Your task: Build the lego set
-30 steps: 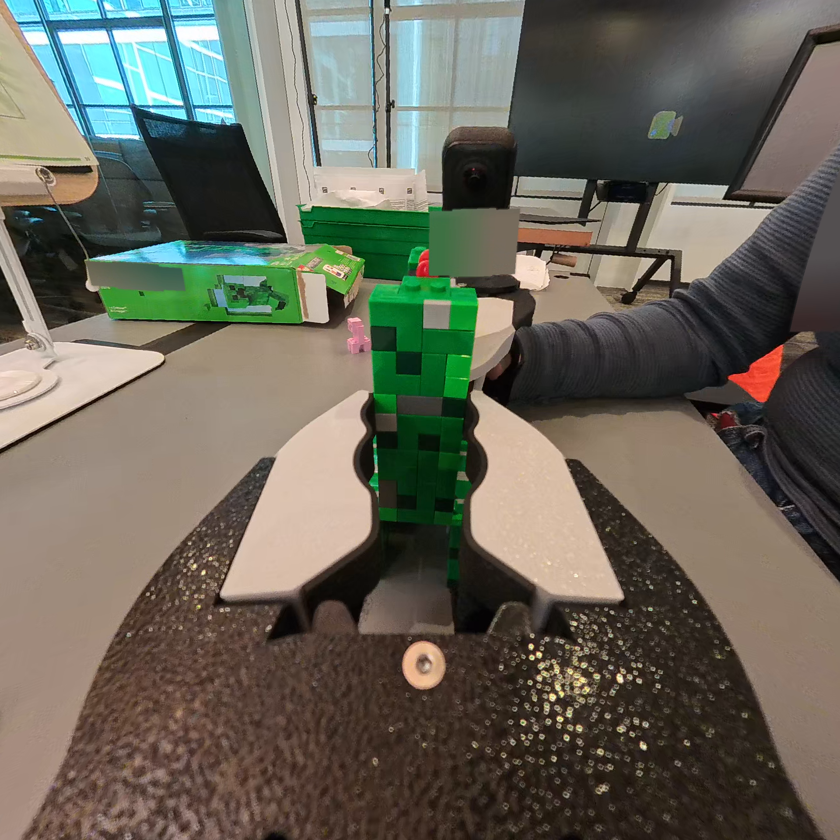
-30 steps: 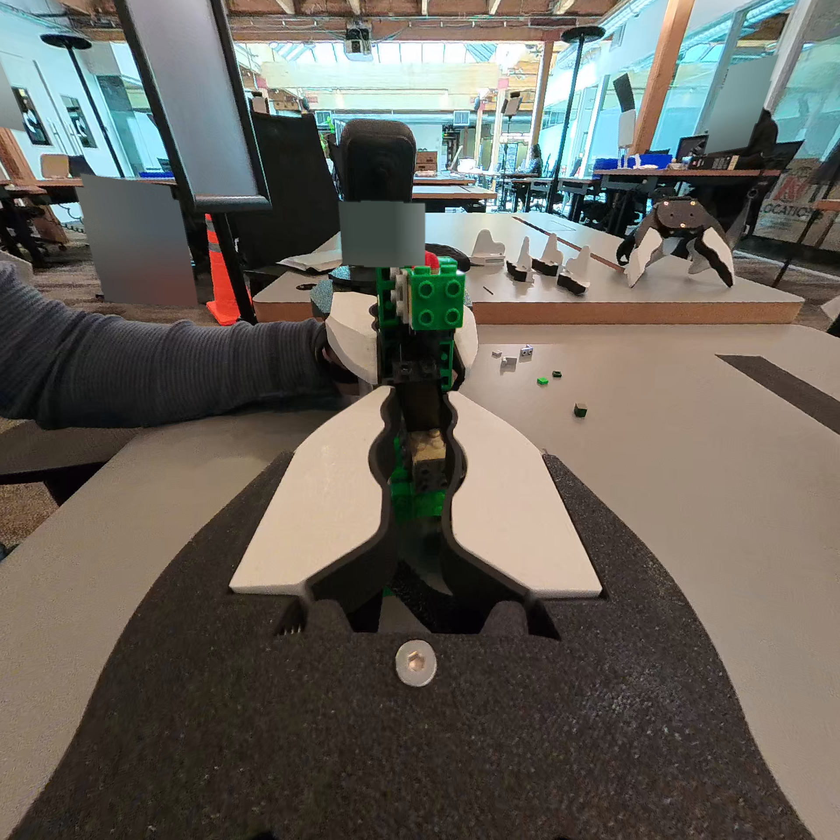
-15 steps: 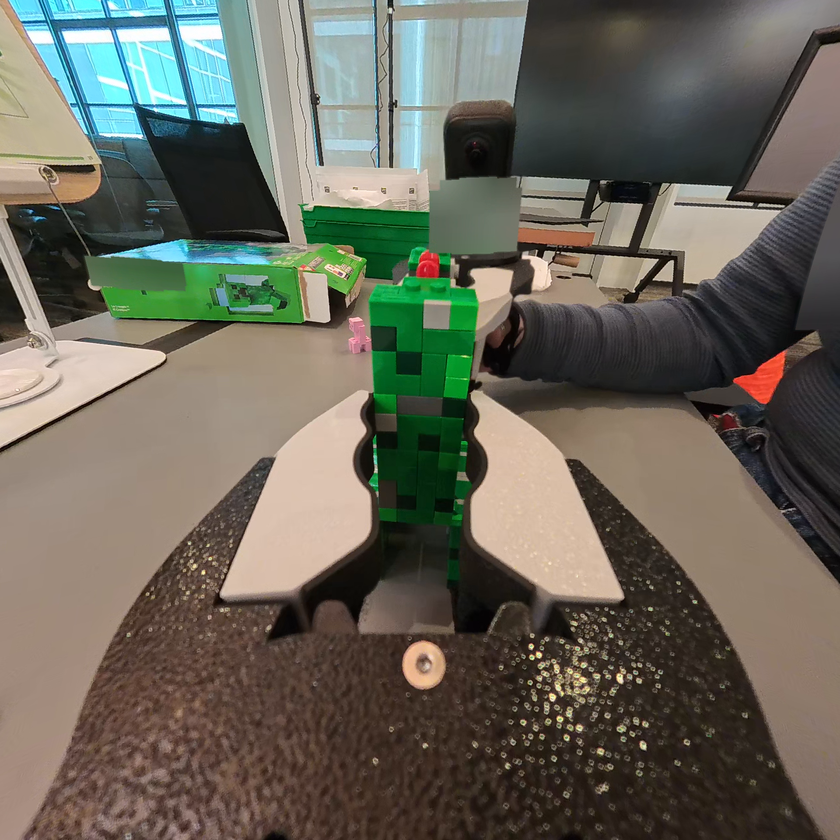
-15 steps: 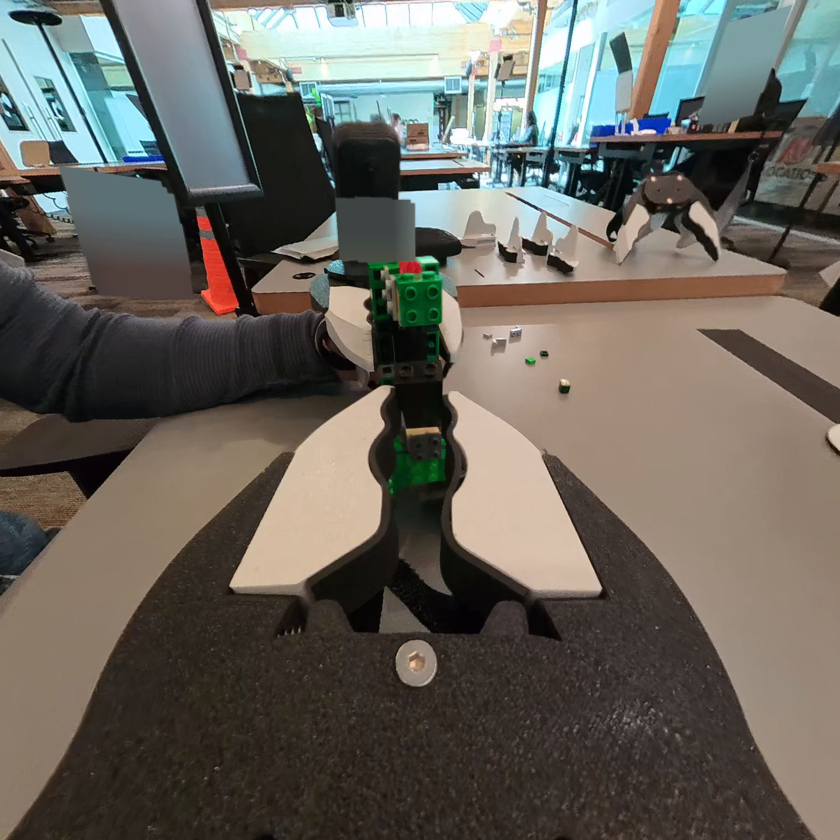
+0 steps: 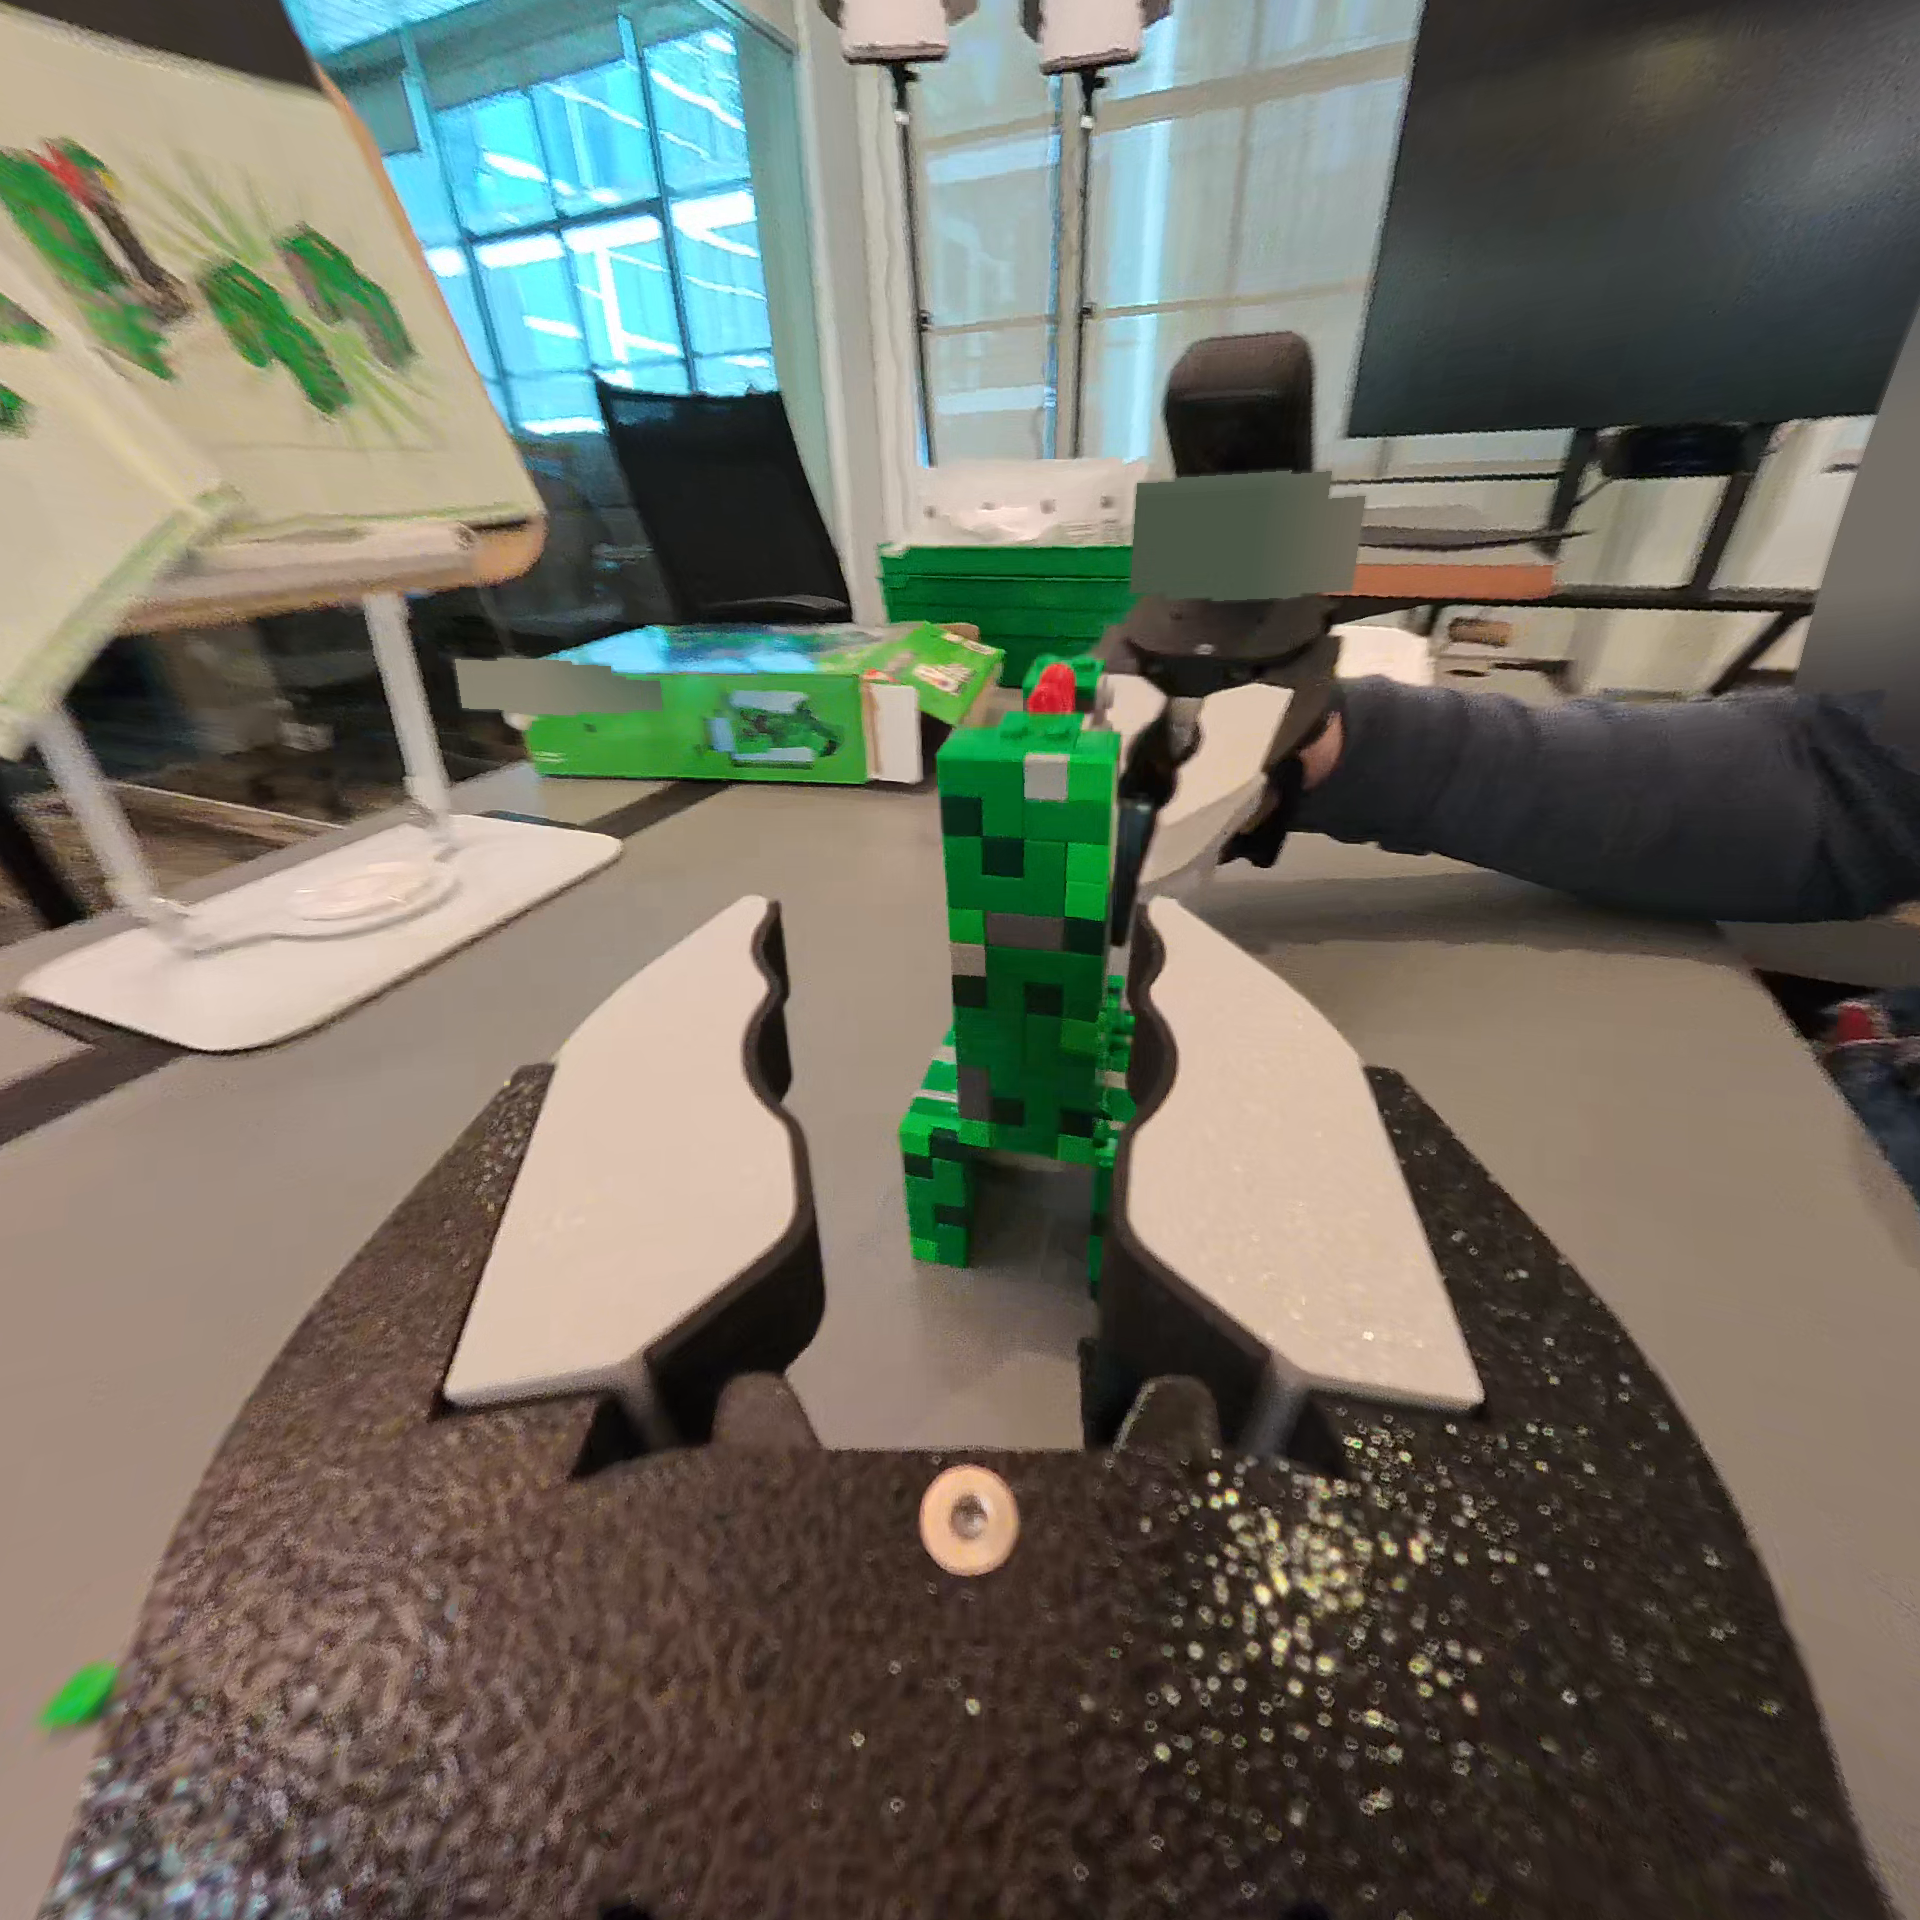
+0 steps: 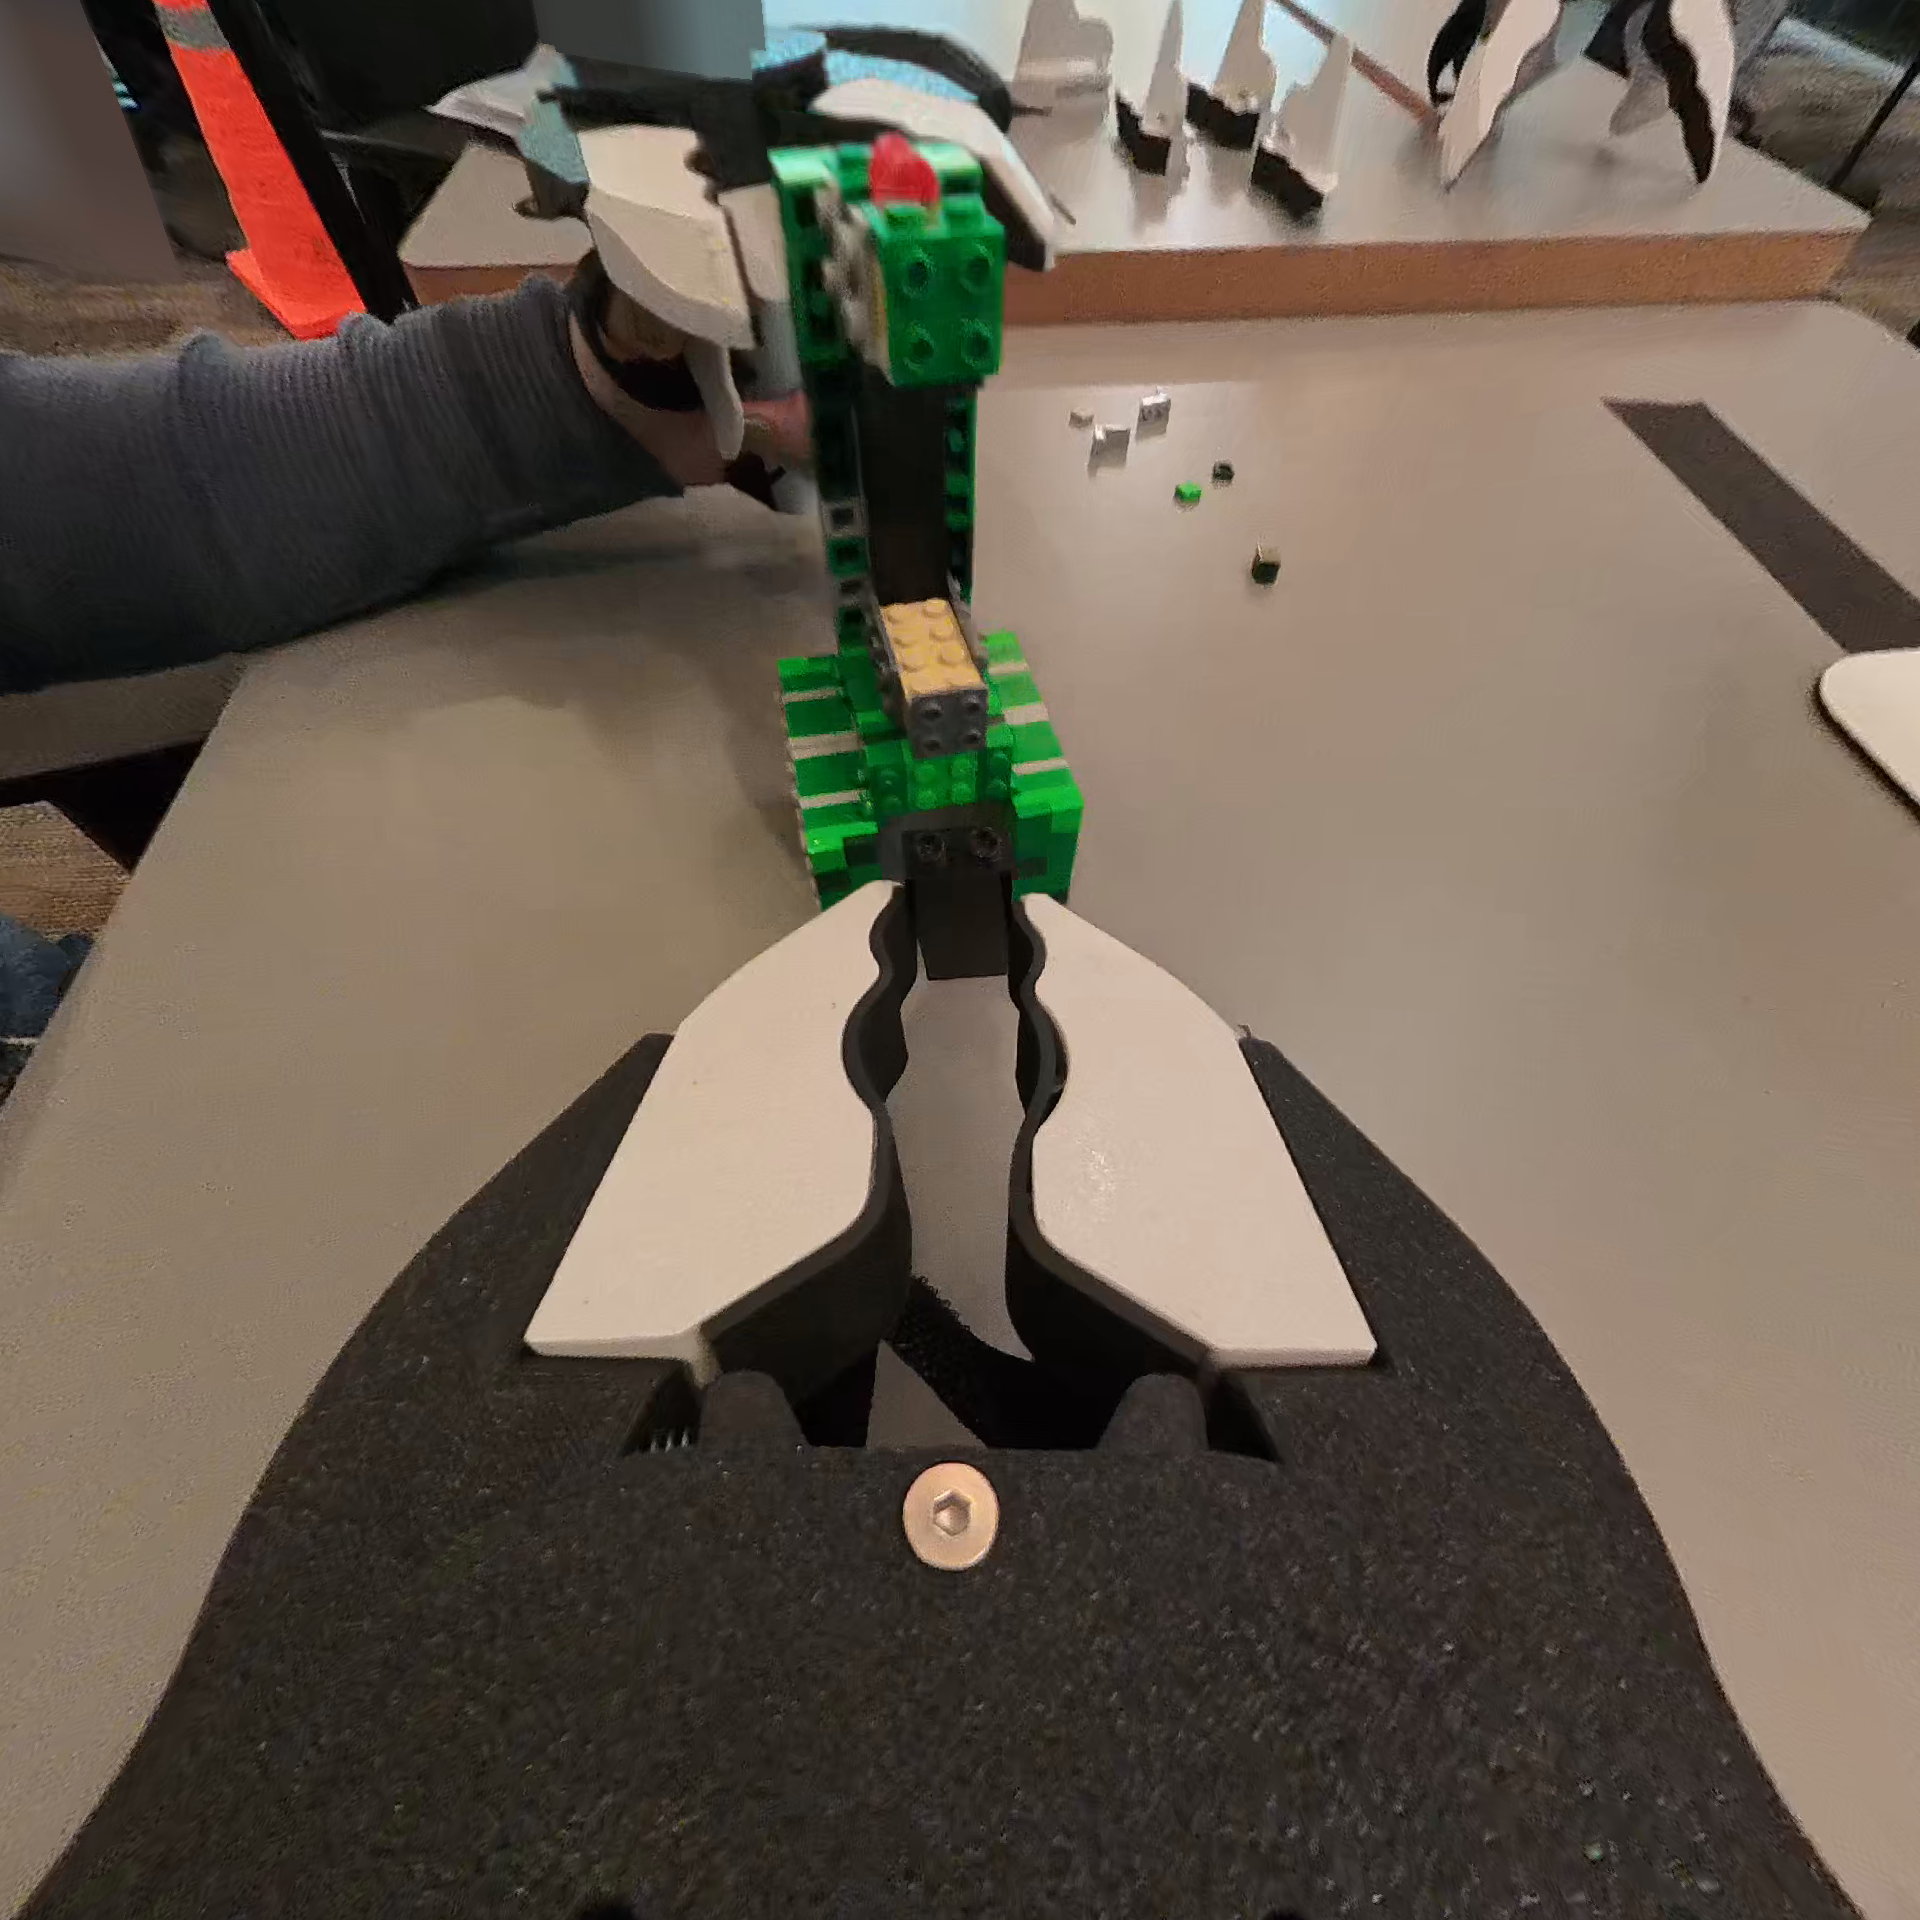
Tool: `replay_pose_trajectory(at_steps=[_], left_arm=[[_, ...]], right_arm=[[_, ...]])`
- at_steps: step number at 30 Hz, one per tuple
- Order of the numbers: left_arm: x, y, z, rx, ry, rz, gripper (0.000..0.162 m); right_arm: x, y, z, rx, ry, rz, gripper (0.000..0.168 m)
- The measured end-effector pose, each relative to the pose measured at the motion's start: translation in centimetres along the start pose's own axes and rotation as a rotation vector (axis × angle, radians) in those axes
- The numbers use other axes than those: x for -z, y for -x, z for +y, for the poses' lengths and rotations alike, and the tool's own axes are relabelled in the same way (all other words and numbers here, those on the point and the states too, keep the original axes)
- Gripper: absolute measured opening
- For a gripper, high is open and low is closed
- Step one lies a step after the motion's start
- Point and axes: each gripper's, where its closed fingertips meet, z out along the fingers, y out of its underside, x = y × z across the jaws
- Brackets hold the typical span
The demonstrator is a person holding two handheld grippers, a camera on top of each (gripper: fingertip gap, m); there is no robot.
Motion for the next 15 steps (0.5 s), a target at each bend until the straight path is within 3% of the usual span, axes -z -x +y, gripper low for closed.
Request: replay_pose_trajectory(at_steps=[3,7,10,12,15], left_arm=[[0.9,-0.9,-2.5,-0.113,-0.055,-0.109,0.060],[0.1,-5.4,-4.1,-0.189,-0.041,-0.120,0.041],[-2.1,-9.2,-2.0,-0.177,0.116,-0.082,0.041],[-3.6,-11.0,-0.7,-0.162,0.192,-0.056,0.051],[-5.1,-11.9,0.6,-0.162,0.260,-0.067,0.054]], right_arm=[[-0.1,1.2,-0.2,0.039,0.046,-0.018,0.016],[-0.3,3.6,-0.6,0.091,0.113,-0.057,0.016],[0.3,6.4,-3.5,0.135,-0.027,-0.125,0.016],[0.7,7.7,-5.0,0.128,-0.104,-0.174,0.016],[1.2,8.6,-5.8,0.111,-0.136,-0.222,0.016]])
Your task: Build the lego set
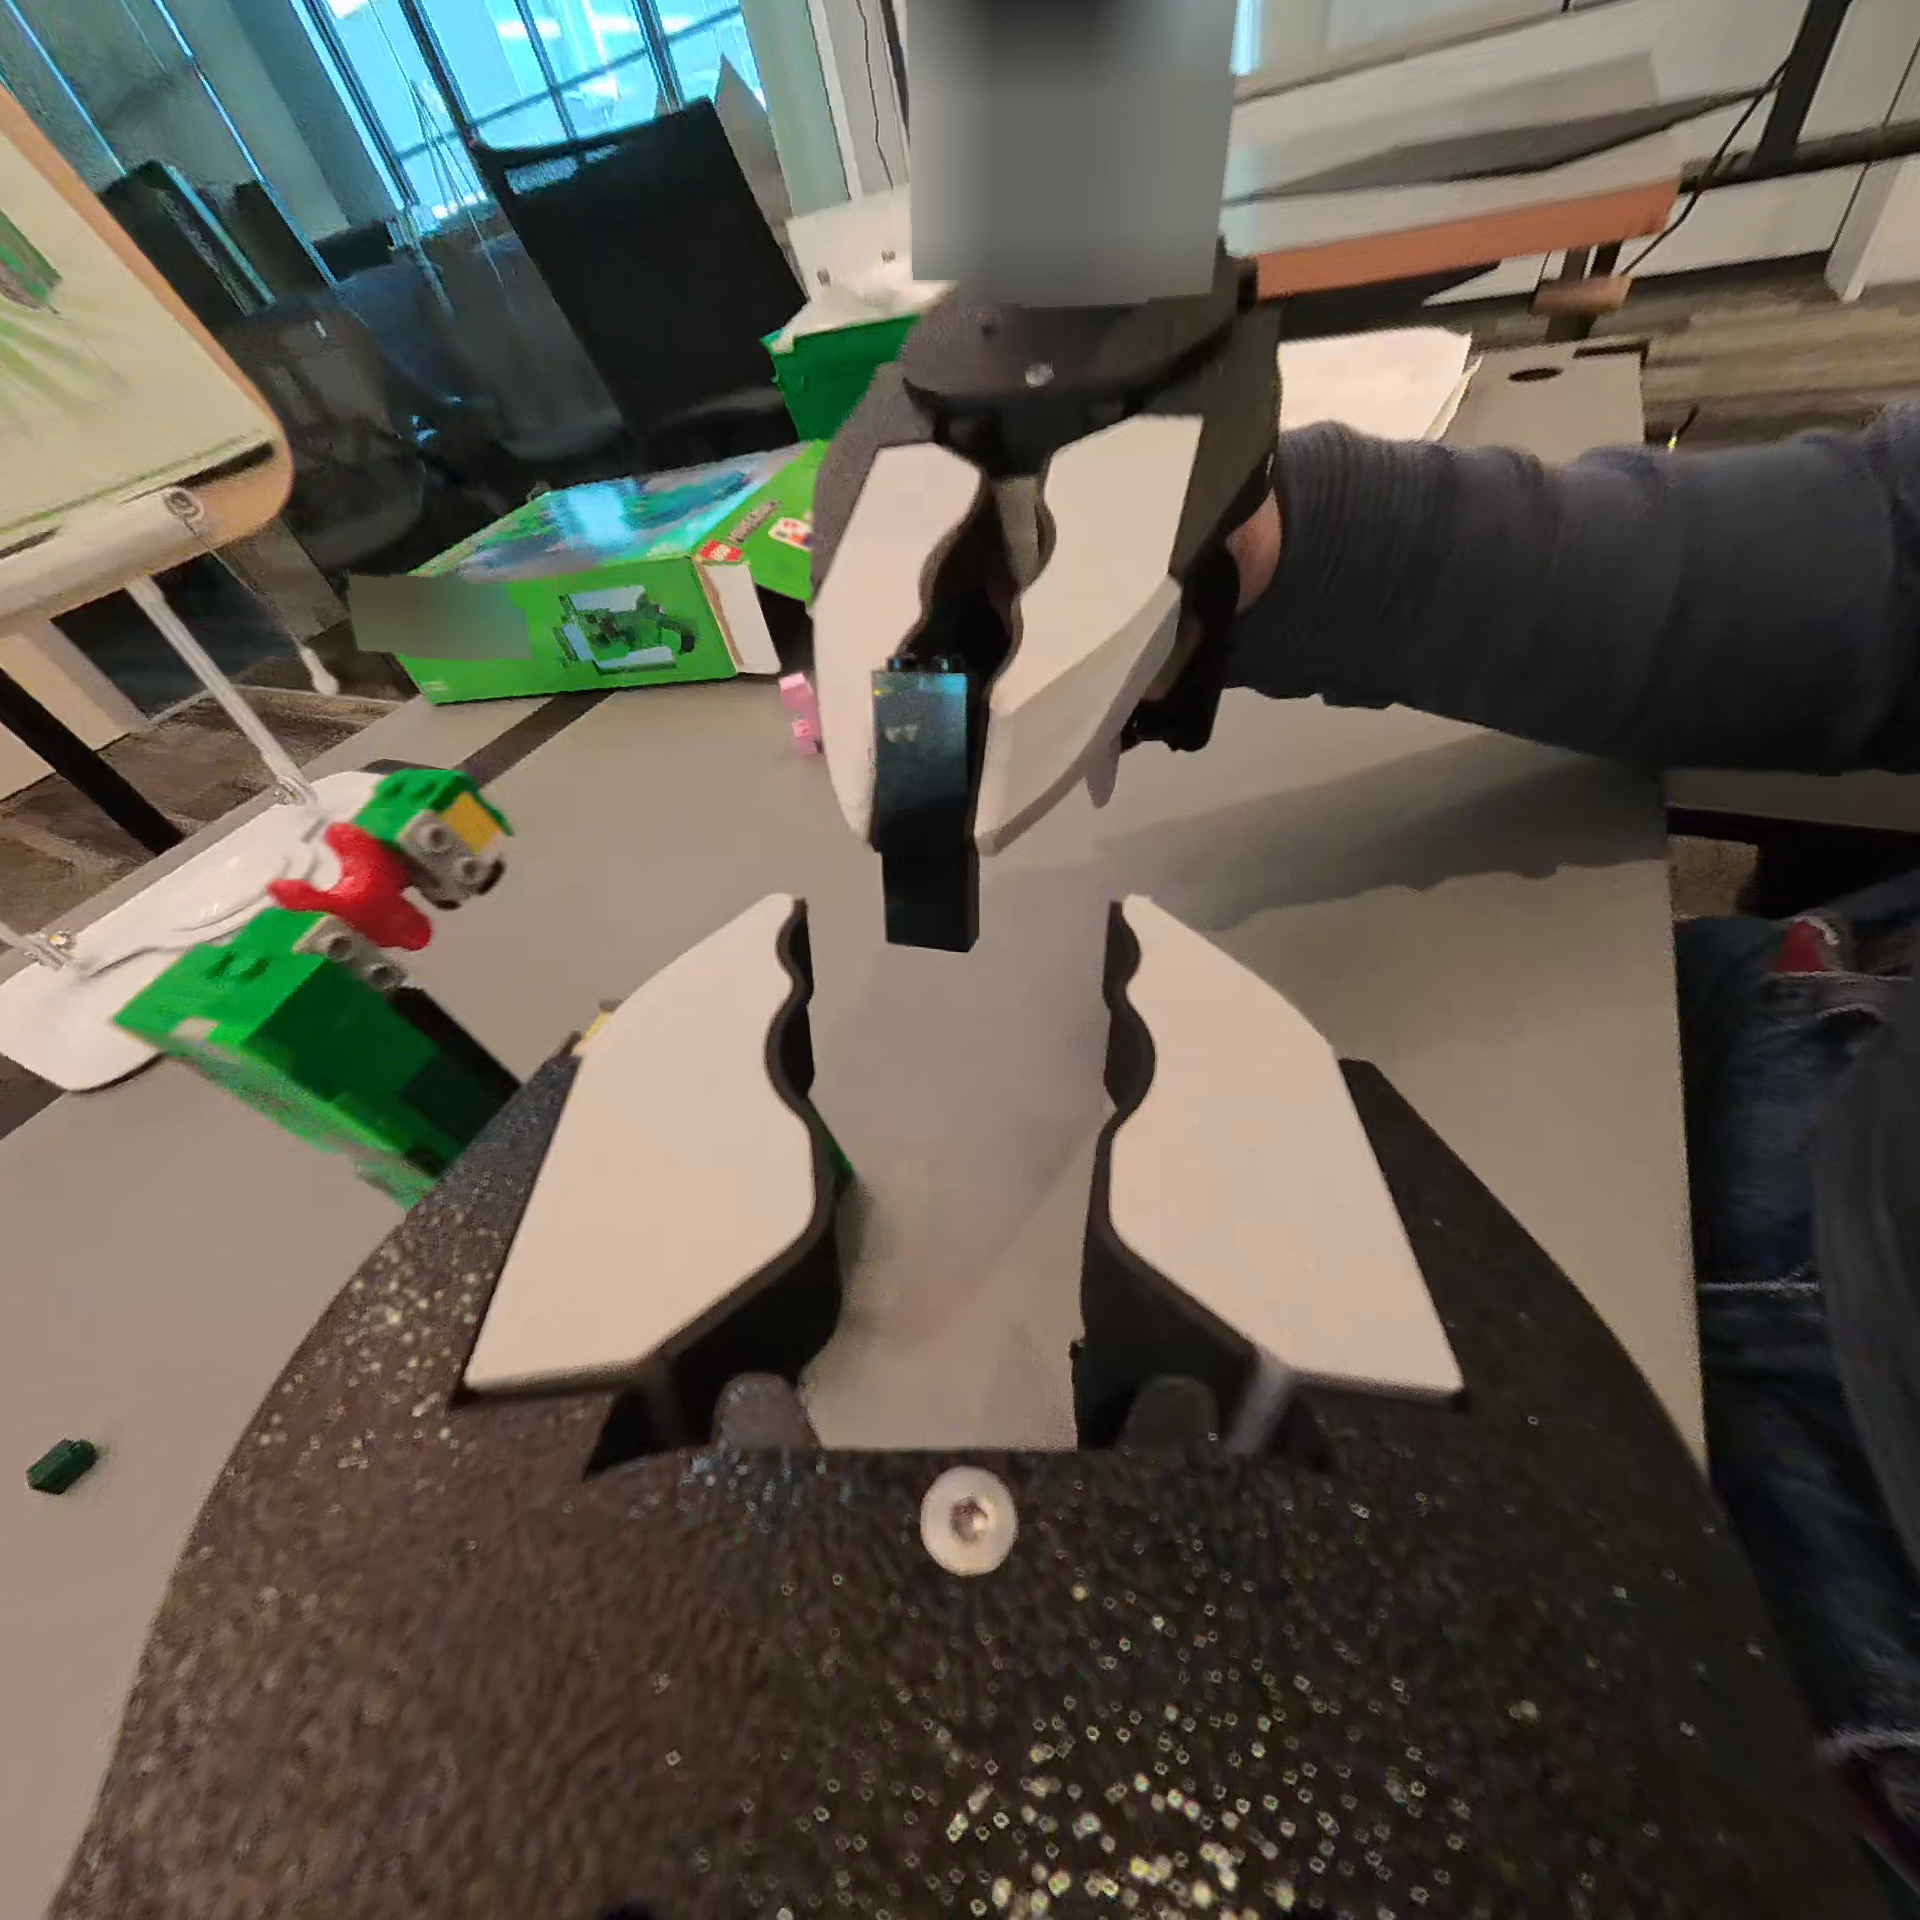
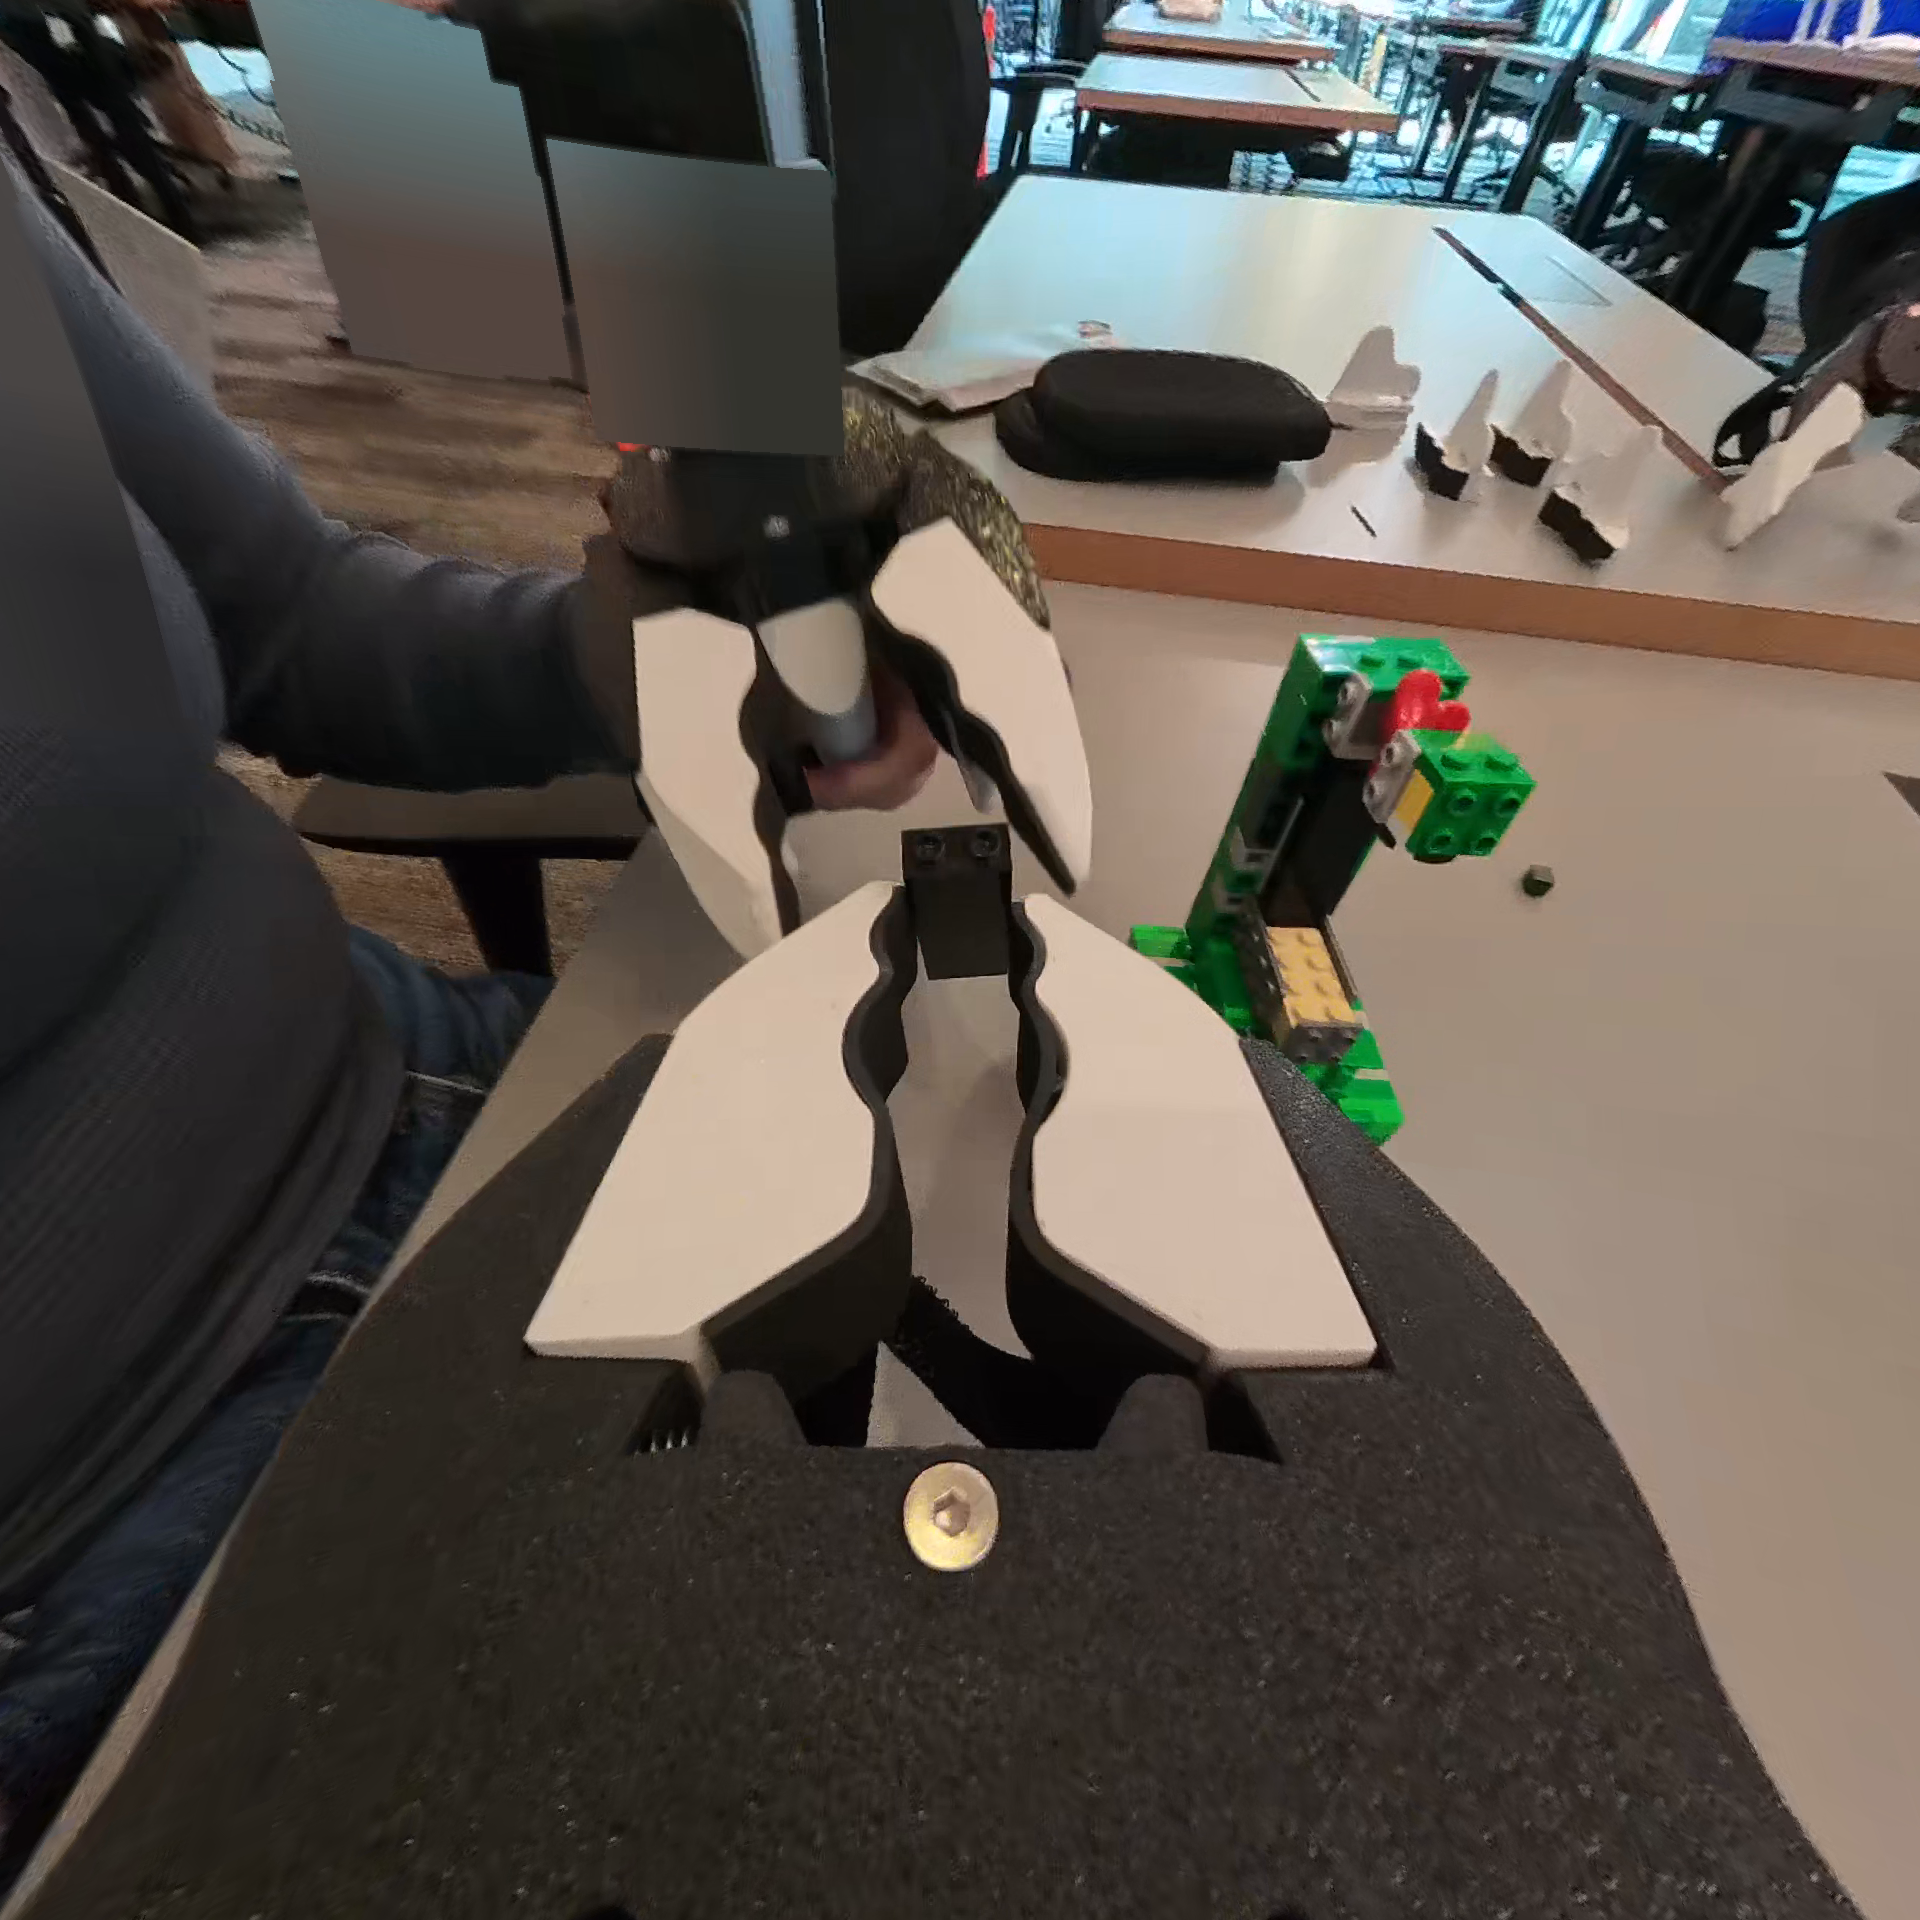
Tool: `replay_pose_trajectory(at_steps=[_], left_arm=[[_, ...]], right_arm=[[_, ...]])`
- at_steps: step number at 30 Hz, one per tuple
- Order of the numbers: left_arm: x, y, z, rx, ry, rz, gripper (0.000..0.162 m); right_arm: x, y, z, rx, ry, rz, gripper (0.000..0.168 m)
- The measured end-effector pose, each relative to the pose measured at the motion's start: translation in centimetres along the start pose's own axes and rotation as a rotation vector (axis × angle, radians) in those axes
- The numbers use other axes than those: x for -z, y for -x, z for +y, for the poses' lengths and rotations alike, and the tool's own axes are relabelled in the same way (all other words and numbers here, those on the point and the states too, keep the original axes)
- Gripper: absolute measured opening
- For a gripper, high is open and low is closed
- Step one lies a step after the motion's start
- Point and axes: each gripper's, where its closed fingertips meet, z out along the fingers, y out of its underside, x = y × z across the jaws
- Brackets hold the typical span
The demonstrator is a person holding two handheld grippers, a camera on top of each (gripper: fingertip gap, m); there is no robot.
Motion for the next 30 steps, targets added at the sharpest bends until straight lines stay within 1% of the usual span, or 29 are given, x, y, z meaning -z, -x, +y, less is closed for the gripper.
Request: replay_pose_trajectory(at_steps=[2,5,7,11,14,16,18,20,21,25,30], left_arm=[[-0.6,-0.2,0.1,-0.008,0.010,0.002,0.048],[-0.9,-0.5,-0.8,0.004,-0.042,0.026,0.034],[-1.0,-0.2,-0.8,-0.006,-0.035,0.017,0.018],[-1.1,-0.1,-1.1,0.051,-0.061,0.046,0.017],[-0.8,-0.3,-2.2,0.156,-0.171,0.115,0.017],[-0.5,-0.5,-2.9,0.225,-0.255,0.166,0.017],[-0.4,-0.5,-2.9,0.257,-0.291,0.185,0.017],[-0.4,-0.5,-2.6,0.262,-0.291,0.187,0.017],[-0.5,-0.5,-2.4,0.262,-0.280,0.180,0.017],[-0.5,-0.6,-1.9,0.250,-0.262,0.186,0.017],[-0.3,-0.3,-2.0,0.247,-0.272,0.191,0.017]], right_arm=[[0.0,0.3,-0.1,0.000,0.001,-0.016,0.016],[0.1,0.7,-0.3,-0.001,-0.007,-0.032,0.017],[0.3,0.8,-0.6,-0.010,-0.030,-0.038,0.017],[0.5,0.6,-1.1,-0.027,-0.086,-0.041,0.016],[0.6,0.7,-2.2,-0.042,-0.191,-0.046,0.017],[0.6,0.6,-2.3,-0.049,-0.221,-0.041,0.024],[0.5,0.7,-2.3,-0.059,-0.233,-0.057,0.020],[0.4,0.8,-2.0,-0.069,-0.225,-0.073,0.020],[0.4,0.9,-1.9,-0.073,-0.220,-0.081,0.016],[0.1,0.9,-1.5,-0.066,-0.221,-0.077,0.016],[0.0,0.7,-1.8,-0.069,-0.284,-0.073,0.016]])
